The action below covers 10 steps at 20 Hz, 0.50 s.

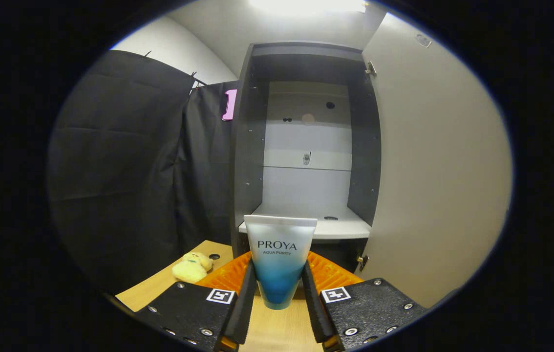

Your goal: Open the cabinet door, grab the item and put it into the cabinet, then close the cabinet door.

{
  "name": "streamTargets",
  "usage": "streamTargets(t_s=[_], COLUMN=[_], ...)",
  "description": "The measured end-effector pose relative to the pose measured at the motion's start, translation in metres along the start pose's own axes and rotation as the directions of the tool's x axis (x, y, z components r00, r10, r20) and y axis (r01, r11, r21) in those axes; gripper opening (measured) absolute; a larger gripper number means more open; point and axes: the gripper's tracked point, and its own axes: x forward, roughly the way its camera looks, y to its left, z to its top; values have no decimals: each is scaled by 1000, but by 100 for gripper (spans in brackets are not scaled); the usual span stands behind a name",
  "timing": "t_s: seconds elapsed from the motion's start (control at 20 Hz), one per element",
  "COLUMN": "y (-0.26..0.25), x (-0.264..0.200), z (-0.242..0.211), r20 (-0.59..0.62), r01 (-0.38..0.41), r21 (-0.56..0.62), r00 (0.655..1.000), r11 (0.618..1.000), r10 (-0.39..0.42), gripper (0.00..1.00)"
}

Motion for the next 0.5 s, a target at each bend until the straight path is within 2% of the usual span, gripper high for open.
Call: streamTargets(t_s=[0.3,0.5], y=[-36,-47], x=[119,189], z=[51,62], r20=[22,63], r01=[73,106], r21=[96,33], r00=[997,992], r11=[993,994], r10=[-76,-108], gripper=[50,50])
